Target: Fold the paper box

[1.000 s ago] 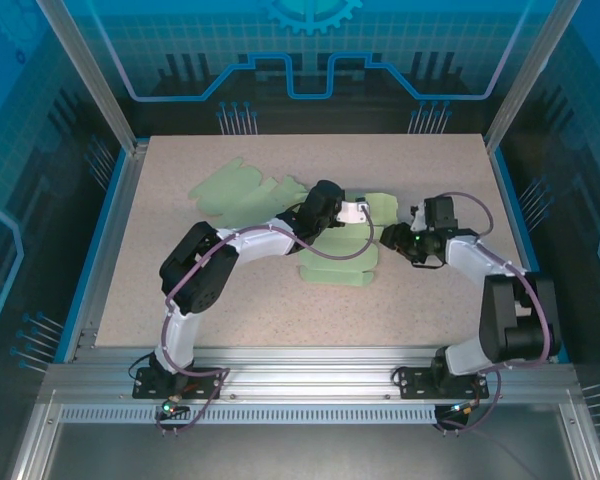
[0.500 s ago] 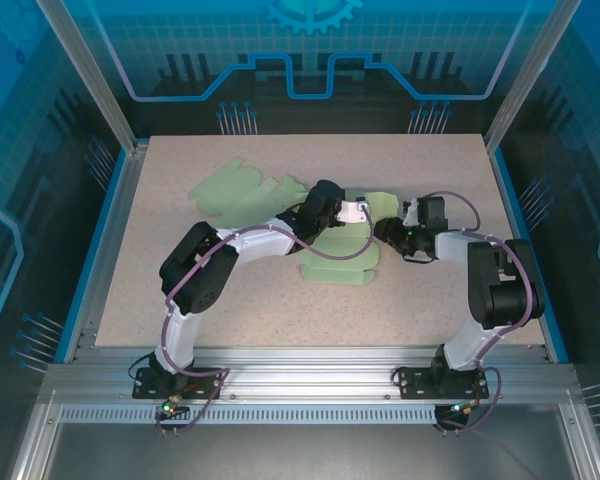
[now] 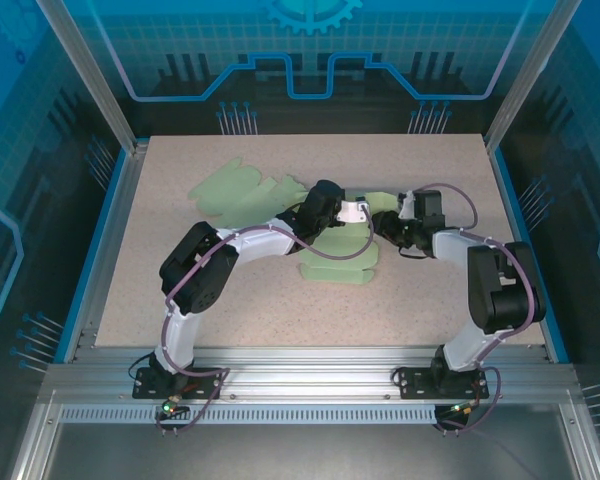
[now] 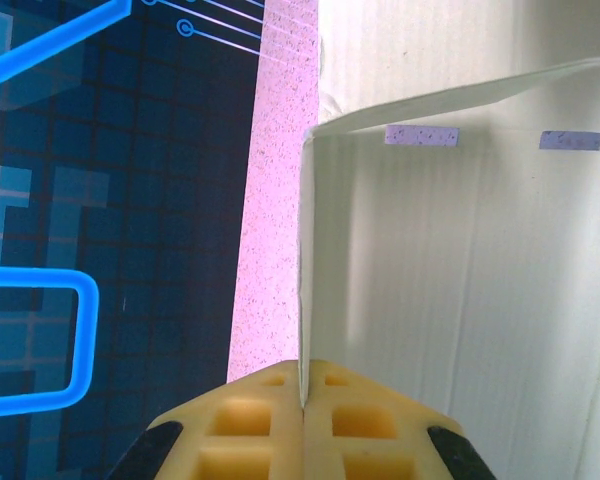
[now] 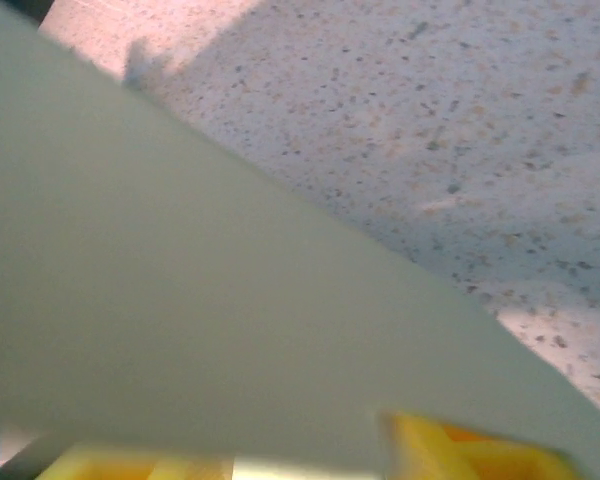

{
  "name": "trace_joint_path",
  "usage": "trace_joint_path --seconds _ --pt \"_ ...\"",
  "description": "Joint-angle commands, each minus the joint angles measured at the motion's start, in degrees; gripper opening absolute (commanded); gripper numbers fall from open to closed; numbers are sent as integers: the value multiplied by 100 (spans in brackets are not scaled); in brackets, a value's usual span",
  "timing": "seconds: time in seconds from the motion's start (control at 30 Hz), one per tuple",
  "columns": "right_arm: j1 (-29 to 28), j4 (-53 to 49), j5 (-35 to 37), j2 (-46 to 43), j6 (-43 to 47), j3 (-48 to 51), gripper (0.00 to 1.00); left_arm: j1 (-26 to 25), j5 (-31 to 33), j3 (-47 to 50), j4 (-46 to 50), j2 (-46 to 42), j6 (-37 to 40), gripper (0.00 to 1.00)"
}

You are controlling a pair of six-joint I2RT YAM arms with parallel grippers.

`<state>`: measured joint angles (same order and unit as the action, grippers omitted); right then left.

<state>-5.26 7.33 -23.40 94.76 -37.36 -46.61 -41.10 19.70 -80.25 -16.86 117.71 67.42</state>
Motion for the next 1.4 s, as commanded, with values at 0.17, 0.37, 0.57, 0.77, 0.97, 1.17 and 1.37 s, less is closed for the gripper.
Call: trace_joint_path --seconds 0.17,0.37,0.57,0.77,0.97,1.17,1.37 --pt "-439 54 272 -89 -166 -144 38 7 -71 -156 -44 159 -228 0" --pt "-550 365 216 435 -404 -248 25 -21 -62 -158 -58 191 -220 0" --pt "-657 503 115 897 -573 -550 26 -38 -28 -151 -99 215 -166 0" --pt "-521 -241 238 239 -85 -479 28 17 -48 -9 -291 130 46 0" --pt "-8 -1105 241 -839 500 -63 38 58 -125 134 -600 154 374 0" --pt "791 -1270 -56 -1466 668 160 42 32 -140 135 -1119 412 687 0" --pt "1612 -1279 -765 -980 686 -342 42 -38 -265 198 -1951 696 1169 0"
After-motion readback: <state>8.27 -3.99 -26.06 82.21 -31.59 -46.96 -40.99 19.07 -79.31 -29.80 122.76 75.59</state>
